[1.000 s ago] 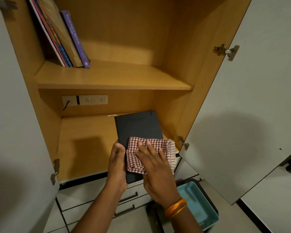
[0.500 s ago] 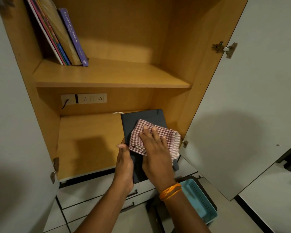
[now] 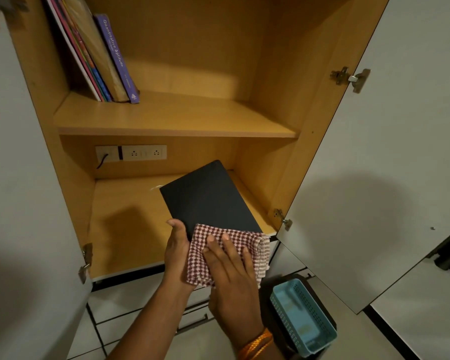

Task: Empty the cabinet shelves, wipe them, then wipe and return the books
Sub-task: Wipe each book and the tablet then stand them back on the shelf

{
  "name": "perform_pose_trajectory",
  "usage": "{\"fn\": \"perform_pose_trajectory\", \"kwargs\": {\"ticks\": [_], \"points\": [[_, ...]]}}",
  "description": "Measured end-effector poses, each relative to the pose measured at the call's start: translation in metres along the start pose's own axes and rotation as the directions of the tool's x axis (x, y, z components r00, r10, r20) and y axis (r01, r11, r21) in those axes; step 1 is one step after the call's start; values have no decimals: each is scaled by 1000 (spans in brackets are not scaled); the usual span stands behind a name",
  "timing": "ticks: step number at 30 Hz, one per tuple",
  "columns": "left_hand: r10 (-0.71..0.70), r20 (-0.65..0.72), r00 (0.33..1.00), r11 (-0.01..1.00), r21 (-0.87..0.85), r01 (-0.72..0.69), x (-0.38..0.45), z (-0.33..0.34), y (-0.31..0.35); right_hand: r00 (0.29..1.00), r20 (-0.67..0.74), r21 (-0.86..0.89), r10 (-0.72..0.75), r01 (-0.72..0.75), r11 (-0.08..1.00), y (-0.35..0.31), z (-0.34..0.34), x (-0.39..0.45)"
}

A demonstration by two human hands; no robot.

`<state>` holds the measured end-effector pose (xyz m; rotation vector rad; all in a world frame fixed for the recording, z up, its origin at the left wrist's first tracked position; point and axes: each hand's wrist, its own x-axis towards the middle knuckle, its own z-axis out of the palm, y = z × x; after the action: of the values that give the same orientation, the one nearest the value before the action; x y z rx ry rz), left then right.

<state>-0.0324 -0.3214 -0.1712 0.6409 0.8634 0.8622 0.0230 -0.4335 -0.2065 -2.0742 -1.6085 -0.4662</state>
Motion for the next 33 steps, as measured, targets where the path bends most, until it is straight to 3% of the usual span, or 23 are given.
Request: {"fn": "perform_pose_trajectory", "kwargs": {"ticks": [3, 8, 11, 13, 16, 17, 18, 19, 23, 26, 29, 31, 33], "points": [[13, 147, 989, 996, -85, 0, 0, 0, -3, 996, -54, 16, 76, -75, 997, 5, -7, 5], [115, 151, 982, 989, 74, -127, 1, -2, -3, 943, -180, 52, 281, -276, 960, 16, -14, 18], [205, 196, 959, 947, 209, -245, 5, -5, -2, 842, -220, 327, 493, -412, 850, 20, -24, 22], [279, 210, 937, 891, 309, -334, 7, -8, 2, 734, -101, 566, 672, -513, 645, 25, -32, 23], [409, 255, 876, 753, 448, -482, 14, -14, 8, 548, 252, 836, 797, -539, 106, 31, -50, 27], [434, 269, 860, 714, 480, -510, 16, -16, 10, 515, 368, 857, 774, -511, -67, 33, -55, 27], [446, 275, 852, 690, 500, -523, 17, -17, 11, 512, 441, 854, 737, -491, -170, 35, -58, 27], [452, 271, 850, 677, 515, -525, 18, -17, 11, 544, 467, 854, 697, -481, -198, 37, -59, 25], [488, 203, 849, 673, 532, -514, 19, -17, 12, 681, 486, 863, 547, -474, -176, 33, -55, 17], [490, 201, 848, 665, 542, -513, 19, -19, 11, 688, 457, 871, 564, -474, -128, 29, -55, 17], [443, 281, 851, 628, 580, -519, 17, -16, 7, 681, 346, 911, 646, -408, -58, 23, -55, 22], [392, 420, 819, 485, 662, -572, 10, -10, 4, 670, 246, 921, 700, -386, 46, 19, -50, 25], [274, 534, 800, 421, 682, -599, -1, -2, 2, 686, 102, 889, 721, -388, 244, 15, -45, 28]]}}
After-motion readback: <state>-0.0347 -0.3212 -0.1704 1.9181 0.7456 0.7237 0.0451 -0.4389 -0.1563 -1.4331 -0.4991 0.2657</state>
